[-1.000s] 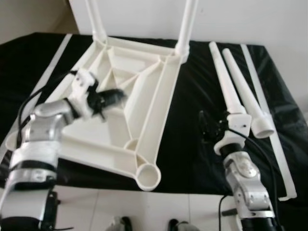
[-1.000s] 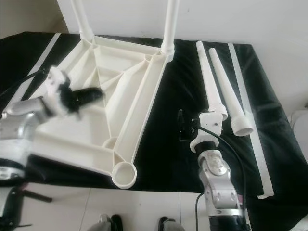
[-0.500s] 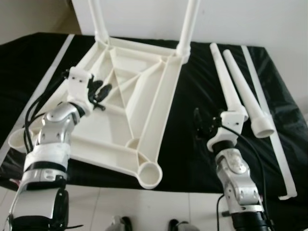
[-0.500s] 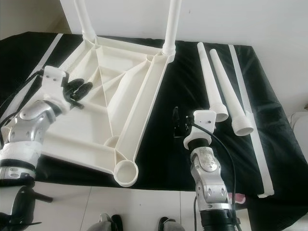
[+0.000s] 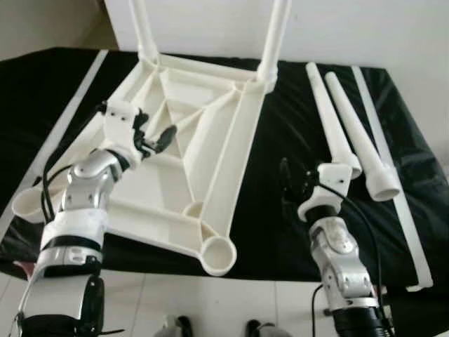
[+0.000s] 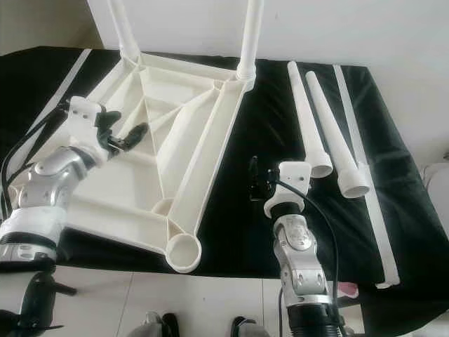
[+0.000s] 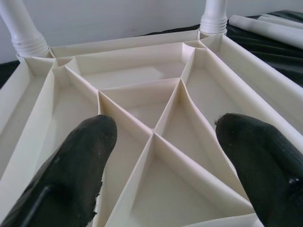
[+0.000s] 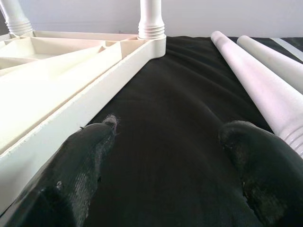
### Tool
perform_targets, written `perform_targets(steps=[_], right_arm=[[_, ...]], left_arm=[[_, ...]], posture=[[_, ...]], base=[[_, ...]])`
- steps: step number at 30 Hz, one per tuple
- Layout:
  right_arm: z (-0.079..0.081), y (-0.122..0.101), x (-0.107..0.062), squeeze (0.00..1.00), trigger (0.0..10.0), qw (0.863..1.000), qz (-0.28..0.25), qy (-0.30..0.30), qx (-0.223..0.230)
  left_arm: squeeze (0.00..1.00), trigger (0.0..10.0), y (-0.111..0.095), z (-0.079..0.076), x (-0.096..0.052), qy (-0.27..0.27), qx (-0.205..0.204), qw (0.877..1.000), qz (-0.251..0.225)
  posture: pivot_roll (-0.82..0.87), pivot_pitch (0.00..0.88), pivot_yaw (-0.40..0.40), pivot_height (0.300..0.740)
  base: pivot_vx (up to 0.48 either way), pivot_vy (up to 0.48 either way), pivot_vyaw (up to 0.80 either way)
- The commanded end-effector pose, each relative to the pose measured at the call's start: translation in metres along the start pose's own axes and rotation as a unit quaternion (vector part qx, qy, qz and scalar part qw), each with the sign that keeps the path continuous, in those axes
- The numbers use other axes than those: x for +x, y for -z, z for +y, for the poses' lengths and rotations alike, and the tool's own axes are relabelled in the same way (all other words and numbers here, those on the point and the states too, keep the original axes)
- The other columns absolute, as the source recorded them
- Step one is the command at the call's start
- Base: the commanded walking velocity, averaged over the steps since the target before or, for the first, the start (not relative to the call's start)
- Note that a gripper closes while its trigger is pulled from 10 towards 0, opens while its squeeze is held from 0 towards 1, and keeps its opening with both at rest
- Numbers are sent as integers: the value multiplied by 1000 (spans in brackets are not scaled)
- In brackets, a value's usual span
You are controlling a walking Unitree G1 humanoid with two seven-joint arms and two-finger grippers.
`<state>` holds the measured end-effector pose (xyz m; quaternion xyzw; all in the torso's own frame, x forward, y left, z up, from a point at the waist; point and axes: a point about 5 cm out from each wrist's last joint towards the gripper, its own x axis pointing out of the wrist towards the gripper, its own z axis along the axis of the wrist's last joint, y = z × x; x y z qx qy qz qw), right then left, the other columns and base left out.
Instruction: Building children table
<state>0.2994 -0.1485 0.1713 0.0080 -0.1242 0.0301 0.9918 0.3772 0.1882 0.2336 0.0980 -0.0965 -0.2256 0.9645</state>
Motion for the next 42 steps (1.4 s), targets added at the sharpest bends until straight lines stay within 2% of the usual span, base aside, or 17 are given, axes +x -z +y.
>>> perform_targets(steps=[1,4,5,9,10,18,19,21,22,23,24,29,33,36,40,41,42], right_arm=[[0,3,-1,0,10000,1000,3,-1,-3],[-1,3,-1,0,10000,1000,2,0,-4],[-2,3,-2,0,10000,1000,2,1,-4],[-2,4,-2,0,10000,1000,2,2,-4],[-2,4,-3,0,10000,1000,3,2,-4],[-3,5,-5,0,10000,1000,5,2,-6],[-3,5,-6,0,10000,1000,5,1,-7],[-3,5,-6,0,10000,1000,5,1,-7],[-3,5,-6,0,10000,1000,5,0,-8],[-3,5,-6,0,10000,1000,5,0,-8],[-3,5,-6,0,10000,1000,5,0,-8],[-5,5,-7,0,10000,1000,6,0,-10],[-8,4,-10,0,10000,1000,7,1,-14],[-12,4,-12,0,10000,1000,8,3,-21],[-13,4,-12,0,10000,1000,9,4,-23],[-13,4,-12,0,10000,1000,9,4,-23],[-13,4,-12,0,10000,1000,9,4,-23]], left_arm=[[0,10000,1,3,-4,-37,16,999,1],[0,10000,-1,6,-7,-32,17,999,-6],[0,3922,-1,6,-8,-30,19,999,-9],[0,3922,-2,6,-9,-28,21,999,-13],[0,0,-2,7,-10,-26,19,999,-14],[0,0,-4,9,-16,-8,34,999,-13],[0,2706,-5,7,-17,5,38,999,-12],[0,2706,-5,6,-17,13,40,999,-11],[0,10000,-5,4,-18,28,39,999,-8],[0,10000,-5,4,-18,28,39,999,-8],[1000,10000,-6,2,-20,46,29,998,-13],[1000,10000,-8,0,-25,71,29,997,-12],[1000,10000,-10,-9,-41,160,37,986,-9],[1000,10000,-9,-18,-62,259,21,965,17],[1000,10000,-8,-21,-74,303,32,952,39],[0,10000,-6,-23,-79,326,31,943,57],[0,10000,-6,-23,-79,326,31,943,57]], posture=[[-56,172,20,740],[-56,176,23,740],[-55,177,24,740],[-55,177,24,740],[-58,180,25,740],[-59,181,26,740],[-59,183,27,740],[-59,183,27,740],[-61,187,27,740],[-61,187,27,740],[-62,190,28,740],[-63,194,28,740],[-71,205,27,740],[-76,215,32,740],[-74,220,30,740],[-75,223,30,740],[-75,223,30,740]], base=[[0,0,0],[0,0,0],[0,0,0],[0,0,0],[0,0,0],[0,0,0],[0,0,0],[0,0,0],[0,0,0],[0,0,0],[0,0,0],[0,0,0],[0,0,0],[0,0,0],[0,0,0],[0,0,0],[0,0,0]])
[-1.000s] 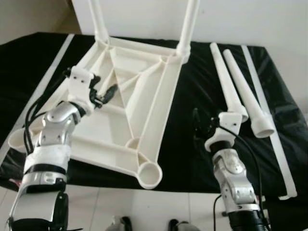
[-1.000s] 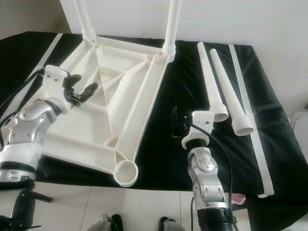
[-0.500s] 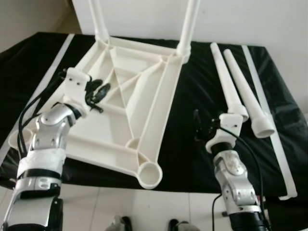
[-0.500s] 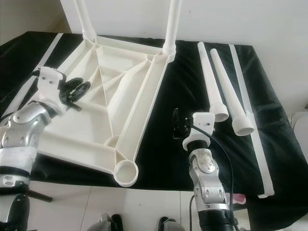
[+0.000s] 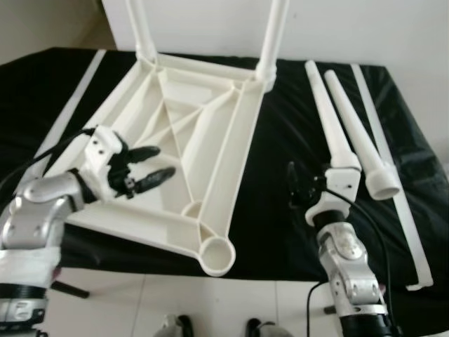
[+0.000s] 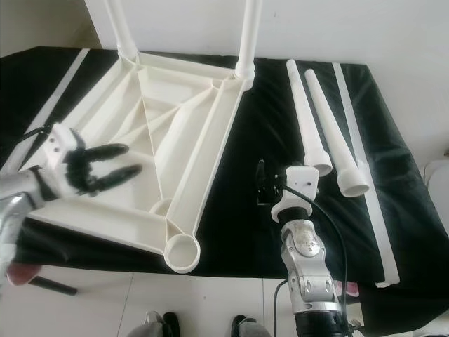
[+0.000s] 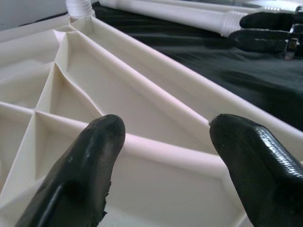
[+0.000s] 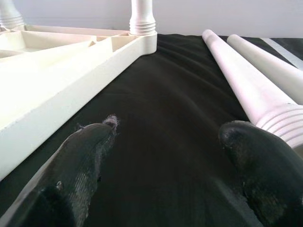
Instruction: Building children table
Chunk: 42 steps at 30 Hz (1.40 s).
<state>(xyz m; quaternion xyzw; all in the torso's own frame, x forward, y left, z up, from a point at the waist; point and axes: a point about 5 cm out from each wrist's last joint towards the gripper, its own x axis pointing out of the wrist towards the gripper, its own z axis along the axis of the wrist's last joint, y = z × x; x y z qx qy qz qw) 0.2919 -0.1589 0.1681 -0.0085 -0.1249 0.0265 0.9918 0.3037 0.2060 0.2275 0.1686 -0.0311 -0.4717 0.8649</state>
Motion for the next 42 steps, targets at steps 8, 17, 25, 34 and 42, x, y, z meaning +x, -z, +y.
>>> perform_targets(steps=[8,17,25,34,42], right_arm=[[-4,2,-5,0,10000,1000,10,3,-8],[-3,4,-9,0,10000,1000,13,9,-5],[-3,5,-8,0,10000,1000,16,7,-5],[1,2,-1,0,10000,1000,11,-6,-4],[1,2,-2,0,10000,1000,12,-7,-5]], left_arm=[[0,10000,17,-31,-17,153,-12,982,107],[0,10000,38,-39,-32,193,-16,960,202],[0,10000,56,-41,-21,173,16,953,250],[0,10000,77,1,25,-50,34,962,268],[0,10000,65,27,44,-148,28,961,233]], posture=[[-71,238,46,740],[-70,245,57,740],[-64,239,44,740],[-72,234,23,740],[-82,232,23,740]], base=[[0,0,0],[0,0,0],[0,0,0],[0,0,0],[0,0,0]])
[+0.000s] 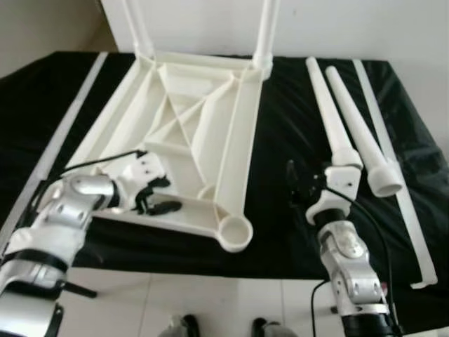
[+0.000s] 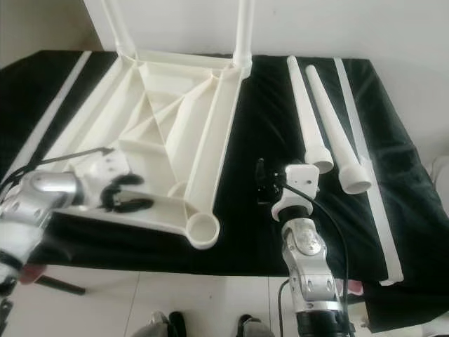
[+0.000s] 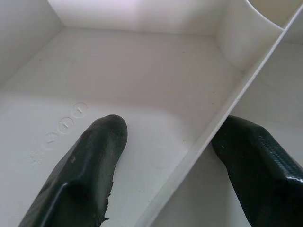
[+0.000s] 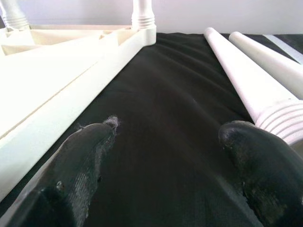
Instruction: Building children table
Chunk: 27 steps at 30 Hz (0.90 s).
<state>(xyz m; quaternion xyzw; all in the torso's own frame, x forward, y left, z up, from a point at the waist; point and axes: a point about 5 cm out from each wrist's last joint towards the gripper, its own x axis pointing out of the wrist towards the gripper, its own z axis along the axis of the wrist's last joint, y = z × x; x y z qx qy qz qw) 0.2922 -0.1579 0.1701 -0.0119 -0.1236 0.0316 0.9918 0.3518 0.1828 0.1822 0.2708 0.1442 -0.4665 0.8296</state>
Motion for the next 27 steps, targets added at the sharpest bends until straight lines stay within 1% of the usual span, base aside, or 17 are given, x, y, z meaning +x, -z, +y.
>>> perform_targets(steps=[1,3,6,7,8,9,10,16,19,25,27], right_arm=[[1,4,-3,0,10000,1000,11,-2,-2],[1,4,-3,0,10000,1000,11,-2,-1],[1,4,-3,0,10000,1000,11,-1,-1],[1,5,-3,0,10000,1000,12,-1,-1],[1,5,-3,0,10000,1000,12,-1,-1],[1,5,-3,0,10000,1000,12,-1,-1],[1,5,-3,0,10000,1000,13,-1,-1],[3,6,-1,0,10000,1000,14,-6,1],[4,6,0,0,10000,1000,13,-10,1],[5,6,2,0,10000,1000,13,-15,1],[6,6,2,0,10000,1000,13,-17,1]], left_arm=[[0,10000,19,13,1,-184,-27,982,36],[0,10000,19,11,1,-163,-36,986,26],[0,10000,21,12,1,-159,-44,986,26],[0,7843,23,13,-1,-166,-49,984,32],[0,7843,25,15,-2,-172,-52,983,37],[0,1804,25,17,-4,-181,-58,981,36],[0,0,25,18,-6,-187,-62,980,30],[0,0,16,17,-7,-190,-66,979,3],[0,0,15,17,-7,-189,-67,980,-4],[0,0,9,11,-5,-175,-69,982,-25],[0,0,7,9,-4,-170,-77,982,-37]], posture=[[-82,232,23,740],[-82,232,26,740],[-80,231,28,740],[-79,230,30,740],[-79,230,30,740],[-75,229,29,740],[-75,229,29,740],[-68,225,20,740],[-67,222,17,740],[-62,216,11,740],[-62,215,11,740]], base=[[0,0,0],[0,0,0],[0,0,0],[0,0,0],[0,0,0],[0,0,0],[0,0,0],[0,0,0],[0,0,0],[0,0,0],[0,0,0]])
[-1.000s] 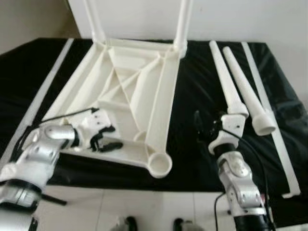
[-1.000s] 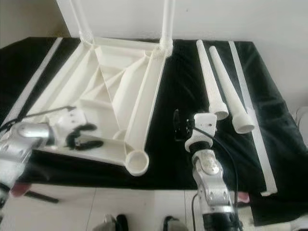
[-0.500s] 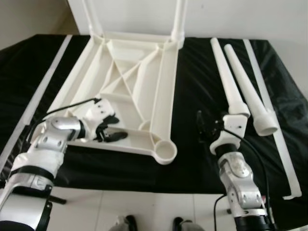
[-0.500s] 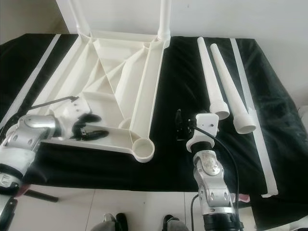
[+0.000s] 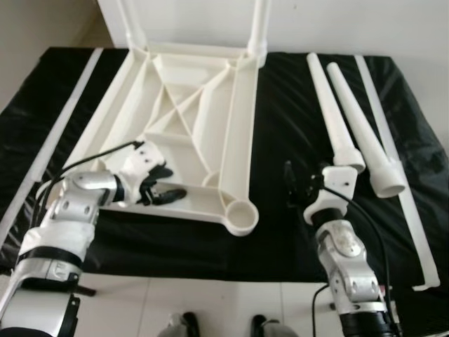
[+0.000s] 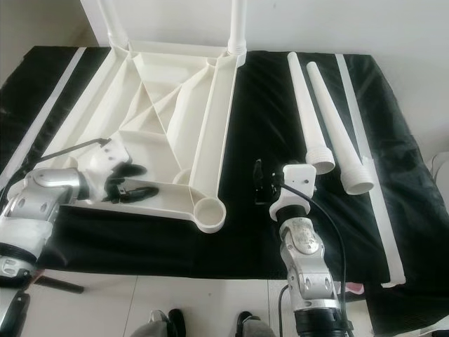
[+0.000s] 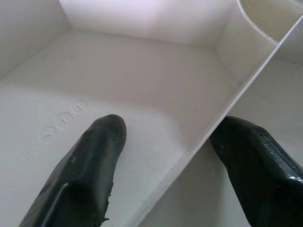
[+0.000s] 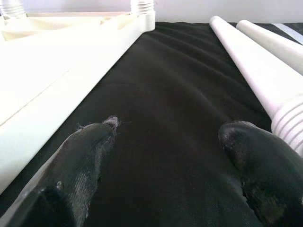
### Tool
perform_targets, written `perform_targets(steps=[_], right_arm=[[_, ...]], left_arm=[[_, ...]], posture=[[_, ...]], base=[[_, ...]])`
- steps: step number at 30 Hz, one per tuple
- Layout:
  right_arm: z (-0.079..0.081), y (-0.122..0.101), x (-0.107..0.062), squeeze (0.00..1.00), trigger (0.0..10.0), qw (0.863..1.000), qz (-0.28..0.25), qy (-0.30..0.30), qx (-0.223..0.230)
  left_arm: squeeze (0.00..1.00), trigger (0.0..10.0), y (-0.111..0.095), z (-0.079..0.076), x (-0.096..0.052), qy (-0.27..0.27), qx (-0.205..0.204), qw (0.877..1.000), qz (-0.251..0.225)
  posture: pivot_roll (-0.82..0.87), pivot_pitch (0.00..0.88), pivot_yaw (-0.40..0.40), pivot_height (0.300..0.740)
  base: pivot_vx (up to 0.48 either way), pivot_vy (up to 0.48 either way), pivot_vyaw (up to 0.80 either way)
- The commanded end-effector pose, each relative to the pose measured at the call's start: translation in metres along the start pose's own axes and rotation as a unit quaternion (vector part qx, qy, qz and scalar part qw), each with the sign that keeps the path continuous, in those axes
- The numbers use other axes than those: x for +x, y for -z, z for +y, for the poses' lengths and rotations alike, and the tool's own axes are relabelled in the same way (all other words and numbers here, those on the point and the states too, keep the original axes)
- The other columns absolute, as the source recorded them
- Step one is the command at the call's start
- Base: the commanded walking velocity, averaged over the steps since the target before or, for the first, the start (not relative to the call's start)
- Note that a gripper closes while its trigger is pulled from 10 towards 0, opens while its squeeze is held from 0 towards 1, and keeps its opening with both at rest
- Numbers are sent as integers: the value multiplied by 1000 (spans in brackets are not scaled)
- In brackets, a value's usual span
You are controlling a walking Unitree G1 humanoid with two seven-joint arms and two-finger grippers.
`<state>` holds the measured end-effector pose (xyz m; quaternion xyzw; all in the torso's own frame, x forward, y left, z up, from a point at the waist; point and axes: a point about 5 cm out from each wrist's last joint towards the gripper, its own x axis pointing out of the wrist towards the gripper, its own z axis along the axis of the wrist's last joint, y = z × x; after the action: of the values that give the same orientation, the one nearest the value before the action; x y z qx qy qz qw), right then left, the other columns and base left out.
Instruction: Building children table
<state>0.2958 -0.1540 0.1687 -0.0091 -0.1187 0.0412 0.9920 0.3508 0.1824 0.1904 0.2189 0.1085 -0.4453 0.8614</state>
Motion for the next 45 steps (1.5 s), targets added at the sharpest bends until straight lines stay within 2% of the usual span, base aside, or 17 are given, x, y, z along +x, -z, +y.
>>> perform_targets(steps=[1,9,21,24,27,28,30,31,33,42,43,45], right_arm=[[2,4,-1,0,10000,1000,8,-9,-3],[2,5,-1,0,10000,1000,8,-11,-3],[1,5,-3,0,10000,1000,10,-9,-4],[2,5,-3,0,10000,1000,10,-10,-3],[2,5,-3,0,10000,1000,10,-10,-3],[2,5,-3,0,10000,1000,9,-11,-3],[2,5,-3,0,10000,1000,9,-11,-3],[2,4,-2,0,10000,1000,9,-12,-4],[2,4,-2,0,10000,1000,9,-13,-4],[1,4,-1,0,10000,1000,9,-14,-5],[1,4,-1,0,10000,1000,9,-14,-5],[1,4,-1,0,10000,1000,10,-14,-5]], left_arm=[[0,0,13,8,0,-137,-33,990,10],[0,0,8,4,1,-114,-37,993,-6],[0,0,9,1,2,-108,-40,993,-4],[0,0,9,-7,3,-74,-35,997,-7],[0,0,9,-9,3,-64,-34,997,-9],[0,0,7,-14,3,-37,-26,999,-14],[0,0,6,-15,3,-30,-24,999,-15],[0,0,2,-19,3,-4,-16,999,-28],[0,0,-1,-22,3,15,-6,999,-34],[0,0,-6,-22,6,37,24,999,-30],[0,10000,-6,-22,6,36,31,999,-24],[0,10000,-5,-22,7,39,40,998,-14]], posture=[[-61,214,11,740],[-65,211,13,740],[-65,217,14,740],[-62,220,14,740],[-62,220,14,740],[-62,221,13,740],[-62,221,13,740],[-62,221,13,740],[-63,222,13,740],[-66,225,15,740],[-67,225,16,740],[-66,224,17,740]], base=[[0,0,0],[0,0,0],[0,0,0],[0,0,0],[0,0,0],[0,0,0],[0,0,0],[0,0,0],[0,0,0],[0,0,0],[0,0,0],[0,0,0]])
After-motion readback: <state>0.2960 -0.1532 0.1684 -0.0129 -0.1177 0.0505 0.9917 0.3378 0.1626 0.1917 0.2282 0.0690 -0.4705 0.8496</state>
